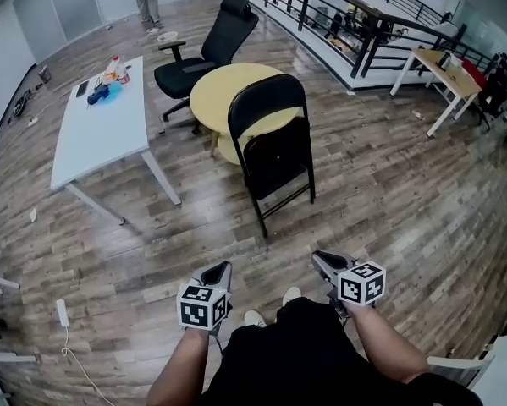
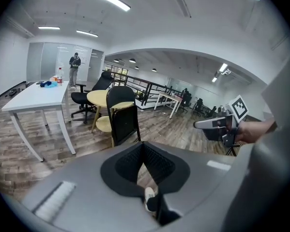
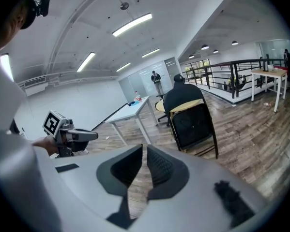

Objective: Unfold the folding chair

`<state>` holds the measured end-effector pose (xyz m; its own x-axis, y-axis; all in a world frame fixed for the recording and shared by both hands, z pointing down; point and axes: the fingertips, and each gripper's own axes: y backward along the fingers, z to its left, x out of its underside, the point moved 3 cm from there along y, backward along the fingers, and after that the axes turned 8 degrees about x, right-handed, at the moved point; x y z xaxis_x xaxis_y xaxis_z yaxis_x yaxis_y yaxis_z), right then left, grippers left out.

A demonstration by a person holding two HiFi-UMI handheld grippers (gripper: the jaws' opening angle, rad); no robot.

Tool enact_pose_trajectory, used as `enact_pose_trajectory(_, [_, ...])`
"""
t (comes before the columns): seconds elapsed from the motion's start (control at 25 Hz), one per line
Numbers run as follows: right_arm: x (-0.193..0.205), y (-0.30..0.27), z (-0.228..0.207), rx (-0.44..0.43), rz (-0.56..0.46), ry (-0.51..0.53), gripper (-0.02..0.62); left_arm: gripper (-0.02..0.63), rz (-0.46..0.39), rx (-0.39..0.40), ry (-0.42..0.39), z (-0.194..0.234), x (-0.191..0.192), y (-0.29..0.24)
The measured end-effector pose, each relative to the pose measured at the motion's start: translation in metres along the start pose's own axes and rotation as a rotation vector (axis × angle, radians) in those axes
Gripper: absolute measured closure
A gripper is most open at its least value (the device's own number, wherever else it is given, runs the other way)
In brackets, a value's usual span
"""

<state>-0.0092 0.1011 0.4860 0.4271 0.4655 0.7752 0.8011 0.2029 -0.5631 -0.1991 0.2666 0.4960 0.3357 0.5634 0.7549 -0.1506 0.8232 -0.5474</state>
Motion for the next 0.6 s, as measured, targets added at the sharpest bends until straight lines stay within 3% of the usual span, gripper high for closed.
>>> enact_pose_trajectory(0.24, [0.004,0.002,-0.003,0.015,0.016,-0.005,0.563,0.598,-0.003,0.015,-0.008,0.008,-0.004,-0.002])
enact_pose_trajectory(0.6, [-0.002,-0.02,-0.019,0.008,0.045,0.007,0.563,0.598,-0.021,-0.048,-0.007,0.029,-0.014,0.009])
